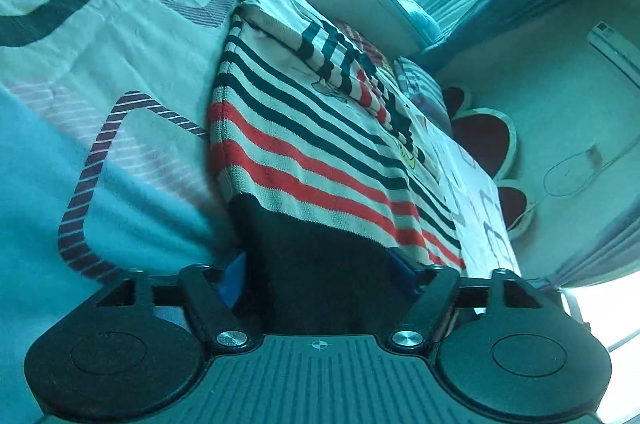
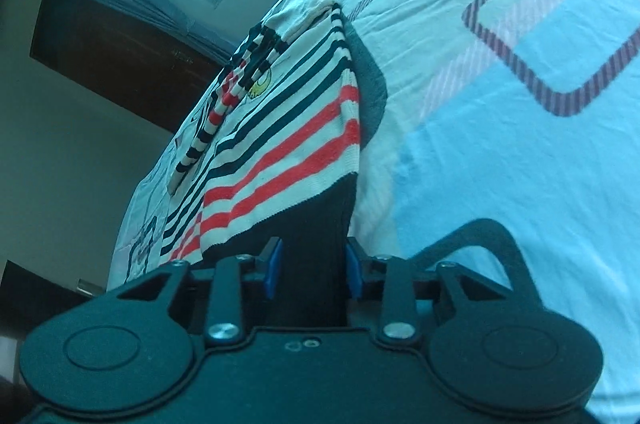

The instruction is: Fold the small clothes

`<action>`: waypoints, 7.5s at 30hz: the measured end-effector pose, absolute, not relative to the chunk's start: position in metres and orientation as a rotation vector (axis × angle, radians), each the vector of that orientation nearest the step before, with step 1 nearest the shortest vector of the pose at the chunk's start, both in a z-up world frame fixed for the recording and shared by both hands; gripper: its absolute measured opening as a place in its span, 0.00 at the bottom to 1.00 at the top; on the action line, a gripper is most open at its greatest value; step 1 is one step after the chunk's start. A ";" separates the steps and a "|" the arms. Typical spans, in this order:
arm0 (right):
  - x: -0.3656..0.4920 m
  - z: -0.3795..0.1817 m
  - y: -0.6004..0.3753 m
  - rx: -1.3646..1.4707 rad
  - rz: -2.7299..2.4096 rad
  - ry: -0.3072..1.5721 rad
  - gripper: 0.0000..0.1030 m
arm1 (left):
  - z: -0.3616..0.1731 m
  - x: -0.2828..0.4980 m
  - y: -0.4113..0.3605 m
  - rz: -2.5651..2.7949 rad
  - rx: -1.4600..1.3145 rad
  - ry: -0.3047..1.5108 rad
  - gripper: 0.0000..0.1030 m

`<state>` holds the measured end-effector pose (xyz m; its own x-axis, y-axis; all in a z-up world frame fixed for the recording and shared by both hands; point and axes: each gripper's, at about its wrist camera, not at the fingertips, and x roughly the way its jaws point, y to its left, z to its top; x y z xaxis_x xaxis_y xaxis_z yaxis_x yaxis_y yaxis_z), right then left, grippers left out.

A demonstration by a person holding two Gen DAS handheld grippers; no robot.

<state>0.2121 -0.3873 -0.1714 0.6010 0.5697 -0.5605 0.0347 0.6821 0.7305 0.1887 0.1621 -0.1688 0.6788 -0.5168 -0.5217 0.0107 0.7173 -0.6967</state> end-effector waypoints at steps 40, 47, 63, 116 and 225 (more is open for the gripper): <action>0.207 -0.130 -0.381 0.594 0.326 0.707 0.05 | -0.153 0.178 0.172 -0.206 -0.757 0.632 0.05; 0.251 -0.059 -0.374 0.487 0.356 0.563 0.05 | -0.085 0.218 0.177 -0.255 -0.747 0.497 0.05; 0.485 -0.023 -0.354 0.504 0.340 0.581 0.06 | -0.032 0.452 0.179 -0.218 -0.627 0.583 0.05; 0.615 -0.116 -0.289 -0.111 0.396 0.549 0.06 | -0.099 0.590 0.140 -0.109 -0.076 0.555 0.06; 0.434 -0.149 -0.334 -0.048 0.123 0.710 0.06 | -0.121 0.393 0.082 0.075 0.027 0.646 0.81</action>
<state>0.4340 -0.3339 -0.1486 0.7515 0.0963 -0.6527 -0.1289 0.9917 -0.0021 0.3934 0.0816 -0.1207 0.7962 0.0783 -0.6000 -0.0612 0.9969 0.0489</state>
